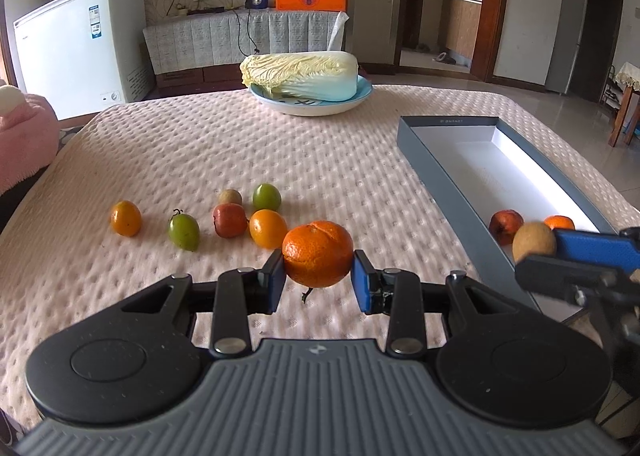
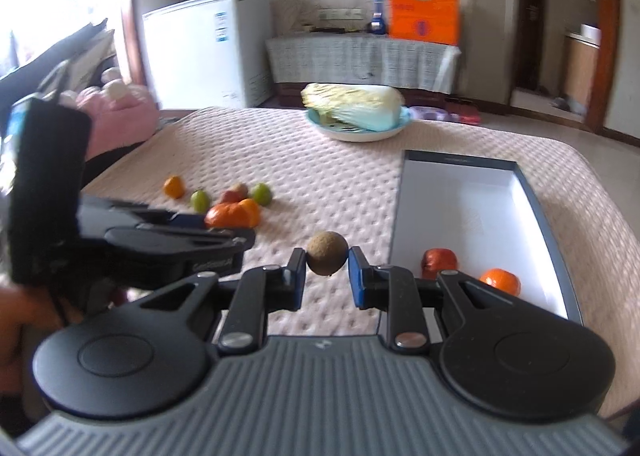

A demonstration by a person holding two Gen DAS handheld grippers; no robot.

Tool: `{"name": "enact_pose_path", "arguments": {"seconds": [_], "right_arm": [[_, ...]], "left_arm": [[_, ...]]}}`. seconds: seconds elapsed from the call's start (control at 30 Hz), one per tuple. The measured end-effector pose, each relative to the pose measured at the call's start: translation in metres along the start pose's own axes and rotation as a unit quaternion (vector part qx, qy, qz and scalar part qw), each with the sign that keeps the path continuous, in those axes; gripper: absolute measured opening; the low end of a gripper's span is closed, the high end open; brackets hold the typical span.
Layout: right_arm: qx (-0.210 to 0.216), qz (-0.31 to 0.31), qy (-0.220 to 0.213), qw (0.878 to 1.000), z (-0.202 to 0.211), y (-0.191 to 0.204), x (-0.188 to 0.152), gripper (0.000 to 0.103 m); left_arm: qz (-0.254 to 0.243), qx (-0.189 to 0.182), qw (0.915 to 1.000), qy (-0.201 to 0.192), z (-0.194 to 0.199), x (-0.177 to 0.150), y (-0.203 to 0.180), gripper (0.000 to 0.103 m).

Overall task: Organize fruits
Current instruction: 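Carry the tangerine and kiwi in both tools over the white box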

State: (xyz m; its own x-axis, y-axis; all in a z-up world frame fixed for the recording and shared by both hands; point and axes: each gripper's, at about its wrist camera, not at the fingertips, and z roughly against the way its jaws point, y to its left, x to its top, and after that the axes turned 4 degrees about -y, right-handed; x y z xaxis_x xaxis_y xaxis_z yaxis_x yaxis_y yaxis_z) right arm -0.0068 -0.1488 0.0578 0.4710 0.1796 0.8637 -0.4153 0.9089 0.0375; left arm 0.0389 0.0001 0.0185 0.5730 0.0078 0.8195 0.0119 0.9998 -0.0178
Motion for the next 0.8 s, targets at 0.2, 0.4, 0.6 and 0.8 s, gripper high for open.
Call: {"name": "enact_pose_path", "arguments": {"seconds": [0.2,0.4,0.6,0.8], "right_arm": [[0.032,0.020,-0.010,0.999,0.003,0.008,-0.013,0.026],[0.033,-0.005,-0.019,0.999,0.003,0.005,-0.011,0.026],[0.023,-0.032,-0.021,0.999,0.000,-0.005,-0.011,0.026],[0.030,-0.028,-0.023,0.999,-0.002,-0.003,-0.012,0.026]], "left_arm": [[0.004,0.005,1.0000,0.005,-0.004,0.001,0.003,0.040],[0.008,0.001,1.0000,0.005,-0.009,0.002,0.006,0.040],[0.013,-0.007,0.9999,-0.007,-0.011,0.006,0.009,0.040],[-0.002,-0.007,0.9998,-0.017,-0.012,0.010,0.004,0.040]]}}
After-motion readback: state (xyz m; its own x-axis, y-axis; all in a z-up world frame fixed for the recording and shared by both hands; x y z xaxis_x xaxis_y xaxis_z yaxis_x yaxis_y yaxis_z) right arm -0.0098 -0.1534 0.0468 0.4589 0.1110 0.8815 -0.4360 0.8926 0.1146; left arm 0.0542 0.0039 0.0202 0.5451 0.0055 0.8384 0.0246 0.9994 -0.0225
